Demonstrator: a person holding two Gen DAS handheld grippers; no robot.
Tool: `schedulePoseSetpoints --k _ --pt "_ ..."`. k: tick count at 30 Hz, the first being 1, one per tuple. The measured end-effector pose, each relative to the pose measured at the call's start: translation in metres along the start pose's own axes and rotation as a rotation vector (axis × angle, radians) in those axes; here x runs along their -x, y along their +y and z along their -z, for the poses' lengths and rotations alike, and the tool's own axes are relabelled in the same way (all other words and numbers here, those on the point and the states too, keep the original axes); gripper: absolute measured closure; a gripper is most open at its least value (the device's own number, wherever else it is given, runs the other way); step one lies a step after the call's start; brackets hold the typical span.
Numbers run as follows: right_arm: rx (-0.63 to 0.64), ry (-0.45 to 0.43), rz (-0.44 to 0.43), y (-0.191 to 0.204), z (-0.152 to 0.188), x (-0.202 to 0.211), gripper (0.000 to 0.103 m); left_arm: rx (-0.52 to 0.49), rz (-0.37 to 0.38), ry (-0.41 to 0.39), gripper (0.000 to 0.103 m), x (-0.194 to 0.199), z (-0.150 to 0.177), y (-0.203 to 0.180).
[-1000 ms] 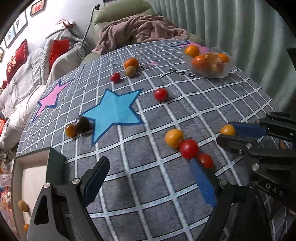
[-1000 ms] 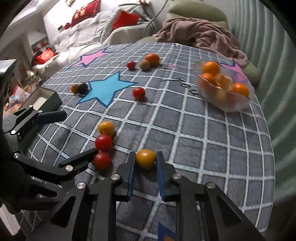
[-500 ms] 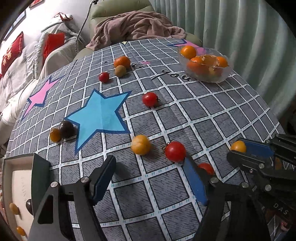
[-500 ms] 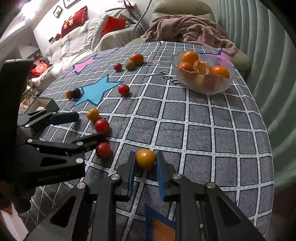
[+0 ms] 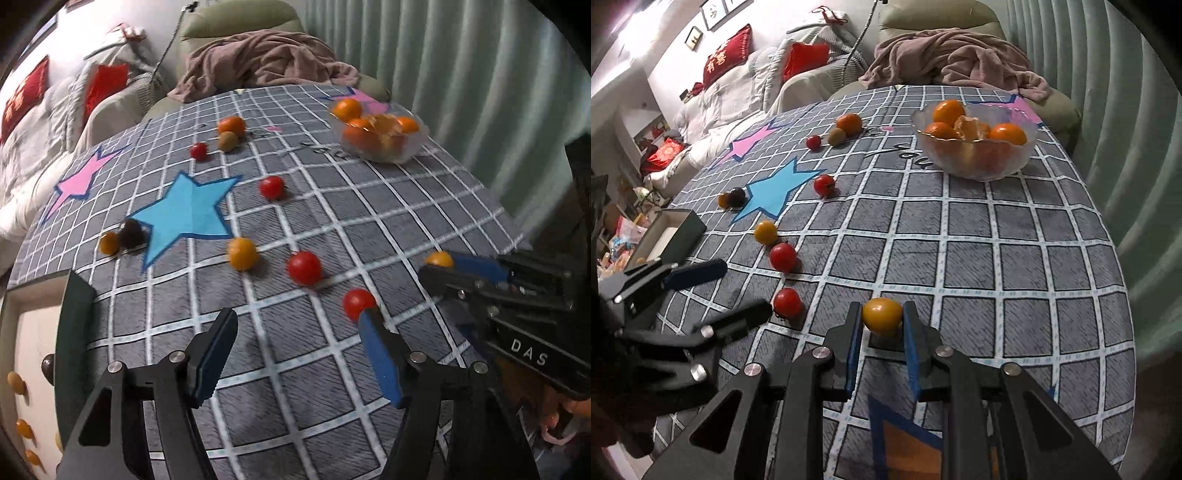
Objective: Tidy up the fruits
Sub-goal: 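Grasp a yellow cherry tomato with right tool while left tool grasps a red cherry tomato, then carry the yellow and red cherry tomatoes over the white tray with both tools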
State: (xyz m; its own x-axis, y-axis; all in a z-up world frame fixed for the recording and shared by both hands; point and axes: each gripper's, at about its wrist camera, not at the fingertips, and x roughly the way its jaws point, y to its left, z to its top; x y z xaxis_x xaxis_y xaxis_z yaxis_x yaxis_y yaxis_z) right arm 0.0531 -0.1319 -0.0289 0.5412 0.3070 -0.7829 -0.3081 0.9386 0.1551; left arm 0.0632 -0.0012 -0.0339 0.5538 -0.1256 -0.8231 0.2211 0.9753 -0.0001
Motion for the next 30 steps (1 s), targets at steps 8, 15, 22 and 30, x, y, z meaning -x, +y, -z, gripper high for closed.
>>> schedulePoseSetpoints --k 8,15,22,30 --pt "-0.029 0.002 0.010 -0.010 0.005 0.004 0.080 -0.048 0.006 0.005 0.033 -0.012 -0.003 -0.028" --pt "-0.042 0.003 0.013 -0.012 0.006 0.006 0.080 -0.061 0.055 -0.002 0.074 -0.010 -0.003 -0.037" --pt "-0.069 0.013 0.023 -0.009 0.013 0.012 0.080 -0.019 0.076 0.011 0.082 -0.001 0.009 -0.023" --pt "-0.085 0.031 -0.008 0.010 0.034 0.023 0.080 0.035 0.050 0.022 0.082 0.024 0.046 0.005"
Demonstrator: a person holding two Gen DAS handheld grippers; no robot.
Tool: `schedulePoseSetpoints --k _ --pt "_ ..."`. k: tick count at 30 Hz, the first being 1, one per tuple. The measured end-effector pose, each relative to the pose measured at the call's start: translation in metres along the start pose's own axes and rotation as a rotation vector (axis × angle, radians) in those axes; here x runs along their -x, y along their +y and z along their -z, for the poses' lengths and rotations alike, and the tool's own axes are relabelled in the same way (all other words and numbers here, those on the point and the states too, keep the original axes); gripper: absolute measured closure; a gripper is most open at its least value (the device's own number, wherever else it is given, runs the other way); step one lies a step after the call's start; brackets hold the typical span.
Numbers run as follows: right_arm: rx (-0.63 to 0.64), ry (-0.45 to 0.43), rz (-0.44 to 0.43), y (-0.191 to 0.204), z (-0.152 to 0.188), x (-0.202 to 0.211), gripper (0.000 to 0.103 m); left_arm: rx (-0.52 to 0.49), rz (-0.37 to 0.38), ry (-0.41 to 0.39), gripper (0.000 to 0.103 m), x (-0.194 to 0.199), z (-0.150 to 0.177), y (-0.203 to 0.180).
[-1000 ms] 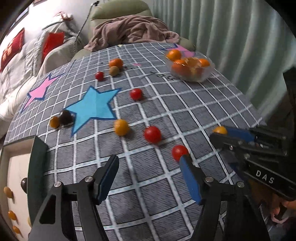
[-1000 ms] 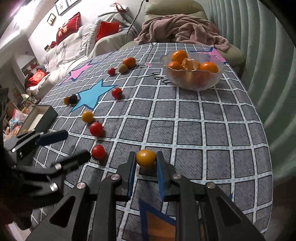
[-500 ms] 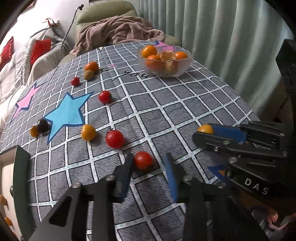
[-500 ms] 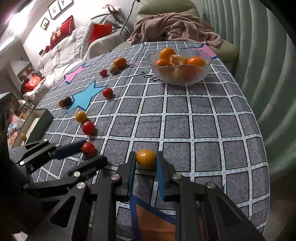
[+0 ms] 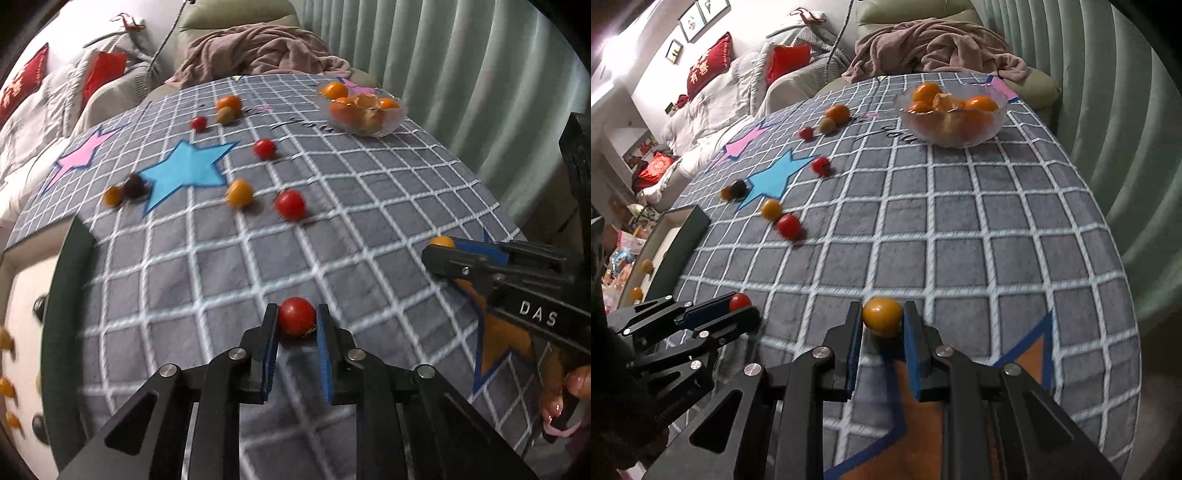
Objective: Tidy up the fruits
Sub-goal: 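Carry the yellow and red cherry tomatoes over the white tray with both tools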
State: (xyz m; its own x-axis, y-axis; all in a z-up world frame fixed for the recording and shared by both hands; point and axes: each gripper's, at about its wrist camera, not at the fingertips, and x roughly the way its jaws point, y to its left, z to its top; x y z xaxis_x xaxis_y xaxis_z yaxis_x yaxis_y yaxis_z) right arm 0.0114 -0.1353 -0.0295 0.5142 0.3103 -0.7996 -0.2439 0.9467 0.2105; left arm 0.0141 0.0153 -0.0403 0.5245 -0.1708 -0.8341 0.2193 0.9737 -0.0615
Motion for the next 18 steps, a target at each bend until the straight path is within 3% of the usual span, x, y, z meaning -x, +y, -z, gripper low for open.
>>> schedulePoseSetpoints --k 18 --pt "0.004 0.041 -0.049 0.050 0.050 0.021 0.080 0.089 -0.045 0.020 0.082 0.046 0.063 0.035"
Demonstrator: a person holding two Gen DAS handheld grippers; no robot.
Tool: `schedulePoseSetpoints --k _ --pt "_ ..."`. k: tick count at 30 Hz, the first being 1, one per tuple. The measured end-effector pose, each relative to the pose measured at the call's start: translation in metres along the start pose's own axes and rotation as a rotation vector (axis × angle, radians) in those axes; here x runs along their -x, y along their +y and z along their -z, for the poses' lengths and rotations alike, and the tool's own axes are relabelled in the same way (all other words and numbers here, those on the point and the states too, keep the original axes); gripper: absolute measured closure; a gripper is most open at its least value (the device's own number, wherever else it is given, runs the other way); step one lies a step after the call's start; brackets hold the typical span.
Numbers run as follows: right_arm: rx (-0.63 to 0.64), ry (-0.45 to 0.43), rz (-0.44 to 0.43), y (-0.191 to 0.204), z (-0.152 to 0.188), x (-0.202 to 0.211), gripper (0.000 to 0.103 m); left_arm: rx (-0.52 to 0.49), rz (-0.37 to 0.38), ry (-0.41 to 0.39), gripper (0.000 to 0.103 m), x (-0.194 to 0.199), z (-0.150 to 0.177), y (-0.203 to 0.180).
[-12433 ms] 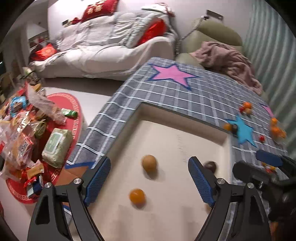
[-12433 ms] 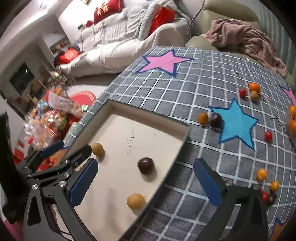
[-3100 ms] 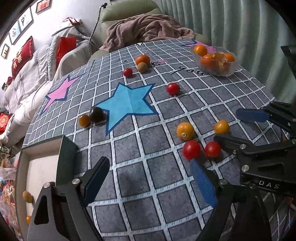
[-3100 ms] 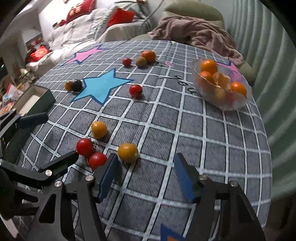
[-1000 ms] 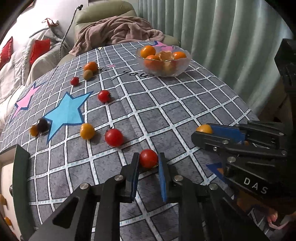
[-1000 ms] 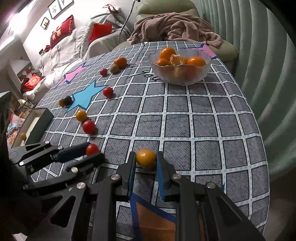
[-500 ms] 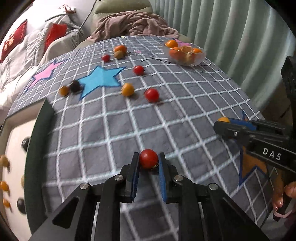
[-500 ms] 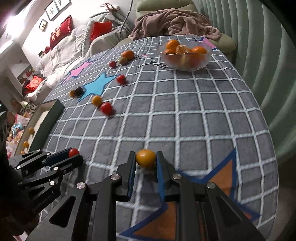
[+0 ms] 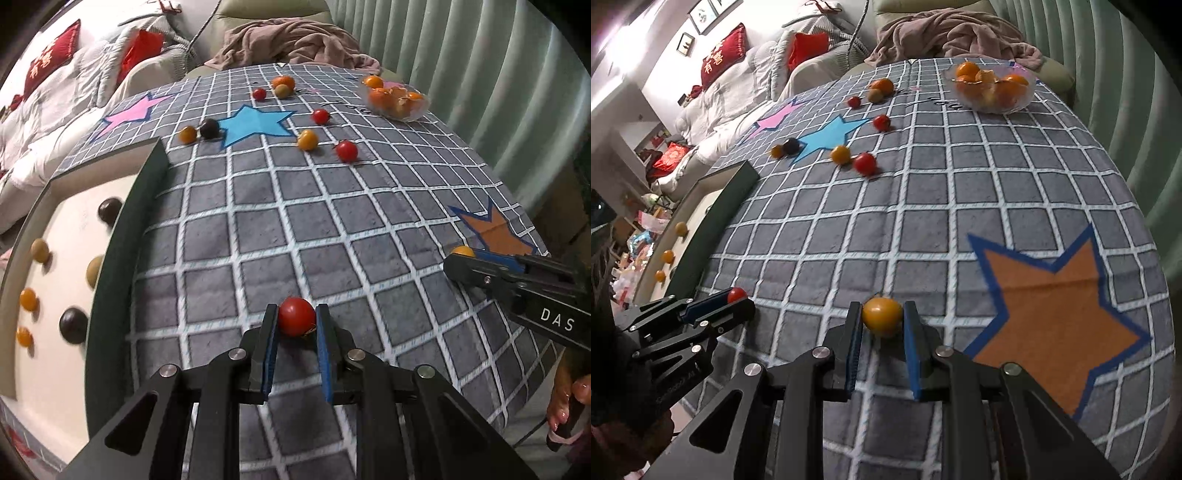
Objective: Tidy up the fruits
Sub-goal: 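Carry the yellow and red cherry tomatoes over the white tray with both tools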
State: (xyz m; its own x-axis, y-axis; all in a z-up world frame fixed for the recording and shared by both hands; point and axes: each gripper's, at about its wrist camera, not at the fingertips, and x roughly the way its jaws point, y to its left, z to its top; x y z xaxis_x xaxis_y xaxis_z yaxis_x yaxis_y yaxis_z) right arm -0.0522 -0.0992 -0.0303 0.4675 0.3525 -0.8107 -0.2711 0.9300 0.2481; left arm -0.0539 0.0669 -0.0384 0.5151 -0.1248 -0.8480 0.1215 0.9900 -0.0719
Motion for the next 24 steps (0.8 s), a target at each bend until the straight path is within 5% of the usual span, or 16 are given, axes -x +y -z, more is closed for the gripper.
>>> schedulePoseSetpoints --k 24 --pt "0.137 -0.014 -0.059 0.101 -0.023 0.017 0.080 0.123 -0.007 -0.131 0.082 0.072 0.011 0.066"
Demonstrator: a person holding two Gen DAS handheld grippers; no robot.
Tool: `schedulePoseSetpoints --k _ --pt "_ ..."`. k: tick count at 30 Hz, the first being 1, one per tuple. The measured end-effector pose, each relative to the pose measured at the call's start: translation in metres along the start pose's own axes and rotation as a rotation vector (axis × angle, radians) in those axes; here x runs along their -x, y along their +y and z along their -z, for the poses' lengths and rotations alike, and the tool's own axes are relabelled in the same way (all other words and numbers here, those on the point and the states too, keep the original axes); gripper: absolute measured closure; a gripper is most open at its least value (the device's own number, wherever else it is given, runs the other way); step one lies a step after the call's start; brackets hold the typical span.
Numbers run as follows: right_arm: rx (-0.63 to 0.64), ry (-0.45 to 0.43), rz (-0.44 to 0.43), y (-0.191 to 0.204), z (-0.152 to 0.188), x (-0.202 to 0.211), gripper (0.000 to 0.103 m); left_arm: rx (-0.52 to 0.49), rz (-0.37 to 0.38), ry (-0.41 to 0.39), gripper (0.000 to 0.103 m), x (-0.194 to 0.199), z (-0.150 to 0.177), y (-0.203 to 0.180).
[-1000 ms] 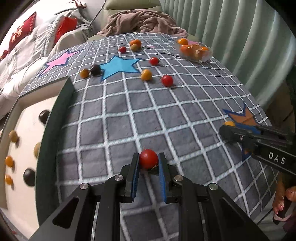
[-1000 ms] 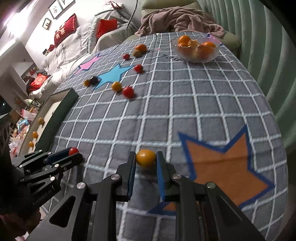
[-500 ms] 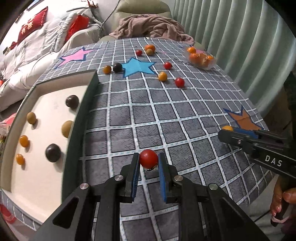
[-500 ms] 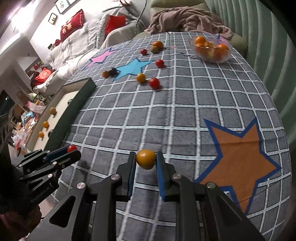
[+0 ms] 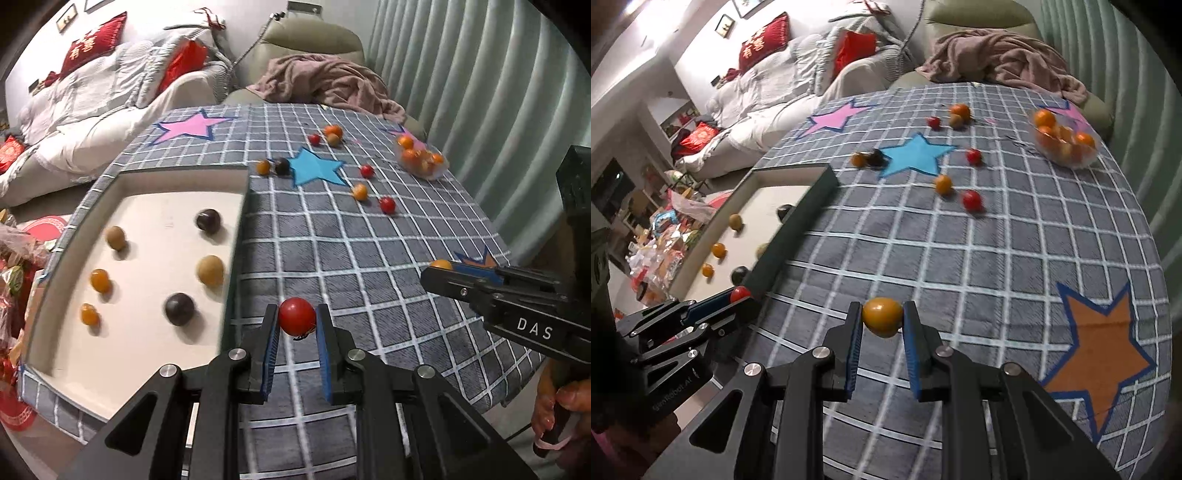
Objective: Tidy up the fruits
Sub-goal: 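Carry the yellow and red cherry tomatoes over the white tray with both tools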
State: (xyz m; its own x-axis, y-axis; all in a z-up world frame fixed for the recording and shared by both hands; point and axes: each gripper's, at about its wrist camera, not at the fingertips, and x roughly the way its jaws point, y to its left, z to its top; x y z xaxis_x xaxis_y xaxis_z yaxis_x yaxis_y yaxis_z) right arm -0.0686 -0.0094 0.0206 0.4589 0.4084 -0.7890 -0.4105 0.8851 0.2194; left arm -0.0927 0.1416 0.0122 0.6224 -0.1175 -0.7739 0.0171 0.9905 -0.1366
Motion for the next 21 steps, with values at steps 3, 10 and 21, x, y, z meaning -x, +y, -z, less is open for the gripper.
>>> schedulePoseSetpoints --k 3,10,21 --pt "0.021 0.001 -0.018 0.016 -0.008 -0.004 0.080 0.022 -0.012 -0.018 0.082 0.006 -0.002 0.014" --pt "0.086 0.008 -0.051 0.055 -0.023 -0.013 0.080 0.066 -0.062 -0.035 0.082 0.013 -0.002 0.048" --pt "0.170 0.041 -0.092 0.101 -0.039 -0.036 0.080 0.131 -0.163 -0.016 0.082 0.006 0.007 0.102"
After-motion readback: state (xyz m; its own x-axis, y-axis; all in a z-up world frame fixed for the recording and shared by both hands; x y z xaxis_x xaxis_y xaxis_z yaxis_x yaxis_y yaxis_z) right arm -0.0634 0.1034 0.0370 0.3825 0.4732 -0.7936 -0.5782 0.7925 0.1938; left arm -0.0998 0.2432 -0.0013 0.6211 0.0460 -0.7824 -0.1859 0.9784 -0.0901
